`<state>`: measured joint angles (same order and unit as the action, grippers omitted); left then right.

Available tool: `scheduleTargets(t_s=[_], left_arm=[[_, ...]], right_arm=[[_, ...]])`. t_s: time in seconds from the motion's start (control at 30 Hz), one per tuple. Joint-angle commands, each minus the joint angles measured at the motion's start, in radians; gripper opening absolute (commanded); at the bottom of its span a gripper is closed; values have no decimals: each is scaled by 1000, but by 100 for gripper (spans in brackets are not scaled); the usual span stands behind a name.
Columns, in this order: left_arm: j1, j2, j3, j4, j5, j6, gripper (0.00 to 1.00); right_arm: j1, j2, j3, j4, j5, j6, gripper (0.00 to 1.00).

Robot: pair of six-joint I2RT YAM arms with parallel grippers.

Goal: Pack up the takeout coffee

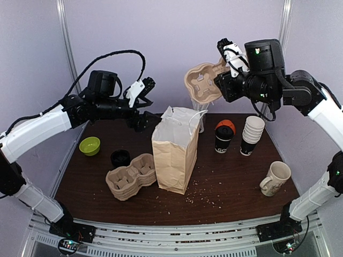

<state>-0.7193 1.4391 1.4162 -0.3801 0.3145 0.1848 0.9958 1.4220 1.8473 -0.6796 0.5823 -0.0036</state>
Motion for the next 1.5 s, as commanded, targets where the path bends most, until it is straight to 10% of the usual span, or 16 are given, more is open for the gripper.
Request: scheduleTargets(t_s=[0.0, 0.33, 0.73, 1.47], left_arm=[[-52, 17, 19, 39, -24, 146, 88], [-74, 98, 52, 94, -97, 169, 62], [-75, 84, 20, 199, -99, 124, 0], [-89, -3, -93, 396, -40, -287, 0]], right_arm=[[-12, 14, 42, -9, -18, -15, 39], [-17, 55, 80, -9, -49, -30, 39], [-37, 100, 116, -9, -70, -37, 38], [-161, 228, 318, -286, -363, 80, 39]])
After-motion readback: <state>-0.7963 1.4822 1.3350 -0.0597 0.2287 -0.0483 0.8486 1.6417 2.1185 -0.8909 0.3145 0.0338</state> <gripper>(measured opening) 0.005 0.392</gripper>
